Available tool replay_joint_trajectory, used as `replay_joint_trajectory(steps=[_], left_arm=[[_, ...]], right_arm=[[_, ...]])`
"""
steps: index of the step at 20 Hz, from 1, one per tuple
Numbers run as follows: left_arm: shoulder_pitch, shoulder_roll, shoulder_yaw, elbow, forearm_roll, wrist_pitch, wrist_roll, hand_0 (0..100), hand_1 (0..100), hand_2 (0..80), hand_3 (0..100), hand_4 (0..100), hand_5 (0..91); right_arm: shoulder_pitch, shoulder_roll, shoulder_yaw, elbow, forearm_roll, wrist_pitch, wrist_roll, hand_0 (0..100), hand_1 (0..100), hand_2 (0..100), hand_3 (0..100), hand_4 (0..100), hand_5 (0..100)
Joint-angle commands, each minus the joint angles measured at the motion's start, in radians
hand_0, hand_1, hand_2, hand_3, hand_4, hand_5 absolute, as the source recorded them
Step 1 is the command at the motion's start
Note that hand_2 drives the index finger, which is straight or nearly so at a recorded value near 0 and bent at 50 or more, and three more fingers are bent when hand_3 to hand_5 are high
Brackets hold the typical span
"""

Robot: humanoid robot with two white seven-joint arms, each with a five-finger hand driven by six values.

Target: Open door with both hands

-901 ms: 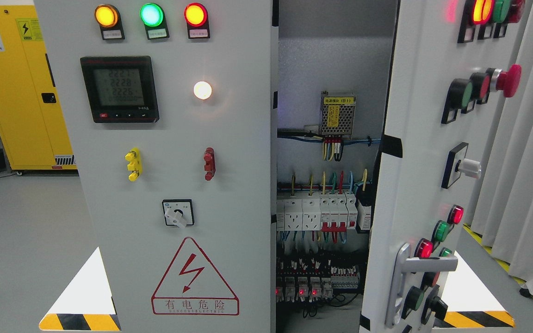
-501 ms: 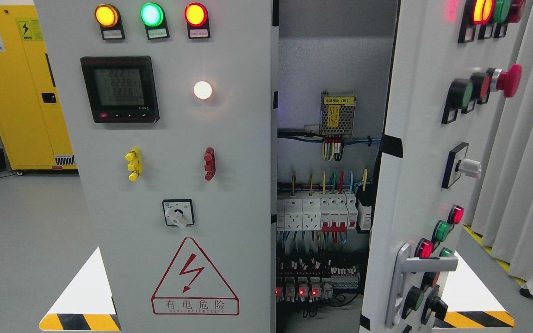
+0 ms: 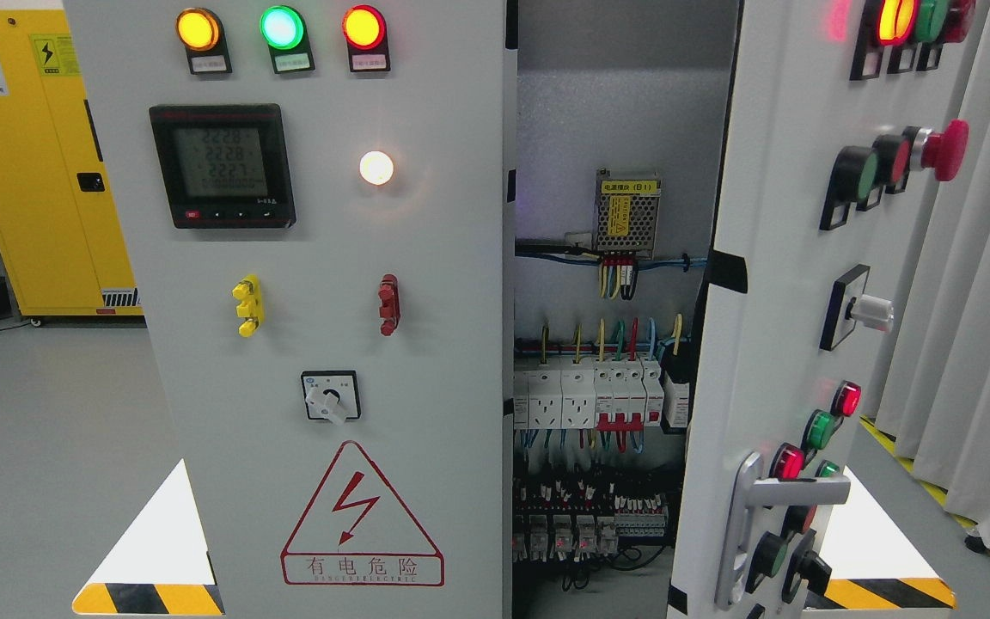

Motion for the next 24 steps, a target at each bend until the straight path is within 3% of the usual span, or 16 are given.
replay_joint_trajectory(steps=[1,3,4,6,8,14,17,20,21,24], left_arm=[[0.096,0.125,-0.01,-0.442,0.001,-0.005,-0.001,0,0,0.0,0,0,0.0],[0.147,0.16,-0.015,-0.62,0.001,-0.005,-0.024,0,0,0.0,0,0,0.0],[0.174,0.179,-0.015,-0.704,0.003,-0.007,-0.065,0,0,0.0,0,0,0.0],[0.196,0.221,-0.015,-0.803,0.021,-0.013,-0.212,0,0,0.0,0,0,0.0],[0.199,0.26,-0.013,-0.856,0.085,-0.043,-0.353,0,0,0.0,0,0,0.0],[0.251,0.381,-0.015,-1.192,0.237,-0.047,-0.372,0,0,0.0,0,0,0.0],[0.273,0.482,-0.018,-1.388,0.376,-0.042,-0.374,0,0,0.0,0,0,0.0],[0.273,0.594,-0.051,-1.513,0.432,-0.042,-0.383,0,0,0.0,0,0,0.0],[0.273,0.622,-0.051,-1.539,0.443,-0.042,-0.398,0,0,0.0,0,0,0.0],[0.271,0.691,-0.053,-1.597,0.503,-0.045,-0.545,0,0,0.0,0,0,0.0]], right_arm=[[0.0,-0.001,0.006,0.003,0.0,0.0,0.0,22,3,0,0,0,0],[0.0,-0.001,0.006,0.003,0.0,0.0,0.0,22,3,0,0,0,0],[0.0,-0.001,0.006,0.003,0.0,0.0,0.0,22,3,0,0,0,0],[0.0,-0.001,0.005,0.003,0.0,0.0,0.001,22,3,0,0,0,0],[0.0,-0.001,0.005,0.003,0.0,-0.001,0.001,22,3,0,0,0,0],[0.0,0.001,0.005,0.003,-0.001,-0.001,0.001,22,3,0,0,0,0],[0.0,0.001,0.003,0.004,-0.001,-0.001,0.001,22,3,0,0,0,0],[0.0,0.003,0.003,0.004,0.0,-0.001,0.001,22,3,0,0,0,0],[0.0,0.004,0.003,0.004,0.0,-0.001,0.001,22,3,0,0,0,0],[0.0,0.004,0.002,0.007,-0.001,-0.001,0.001,22,4,0,0,0,0]])
